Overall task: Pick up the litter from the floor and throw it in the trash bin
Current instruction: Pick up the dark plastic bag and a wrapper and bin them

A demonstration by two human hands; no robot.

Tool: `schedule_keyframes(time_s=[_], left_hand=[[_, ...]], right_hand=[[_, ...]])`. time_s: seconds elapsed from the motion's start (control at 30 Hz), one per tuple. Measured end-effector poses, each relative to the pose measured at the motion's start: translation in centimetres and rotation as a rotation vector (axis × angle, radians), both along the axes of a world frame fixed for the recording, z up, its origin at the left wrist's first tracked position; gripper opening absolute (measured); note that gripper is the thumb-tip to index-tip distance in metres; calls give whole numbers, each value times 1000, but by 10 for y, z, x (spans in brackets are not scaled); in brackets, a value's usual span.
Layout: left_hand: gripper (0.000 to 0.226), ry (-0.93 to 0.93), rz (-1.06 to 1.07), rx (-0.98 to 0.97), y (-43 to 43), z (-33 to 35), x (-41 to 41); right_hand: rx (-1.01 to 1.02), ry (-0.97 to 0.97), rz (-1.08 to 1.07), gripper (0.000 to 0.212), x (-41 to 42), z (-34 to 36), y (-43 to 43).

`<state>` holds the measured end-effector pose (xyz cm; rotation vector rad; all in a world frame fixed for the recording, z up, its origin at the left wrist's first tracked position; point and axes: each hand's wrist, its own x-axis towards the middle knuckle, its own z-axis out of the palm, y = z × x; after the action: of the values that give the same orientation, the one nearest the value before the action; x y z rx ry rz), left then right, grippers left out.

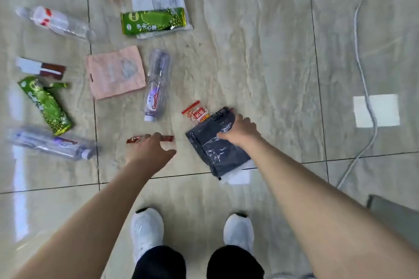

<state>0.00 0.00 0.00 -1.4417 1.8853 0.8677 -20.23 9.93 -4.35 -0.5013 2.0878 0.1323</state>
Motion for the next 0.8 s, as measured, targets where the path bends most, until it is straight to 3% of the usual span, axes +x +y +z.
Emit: schedule_keyframes(time_s=[0.23, 0.43, 0.63, 0.8], left_hand=[[54, 8, -127, -158, 10, -106, 25], [41, 5, -220, -316, -3, -161, 45], [17, 15, -140, -360, 0, -169, 63], [21, 245, -74, -304, 3, -141, 21]], right_hand=[[-24, 281, -70, 111, 14, -104, 38], [-97, 360, -4, 76, 41, -134, 47], [-207, 189, 14, 23, 45, -118, 65], [-193, 64, 106, 24, 42, -97, 71]])
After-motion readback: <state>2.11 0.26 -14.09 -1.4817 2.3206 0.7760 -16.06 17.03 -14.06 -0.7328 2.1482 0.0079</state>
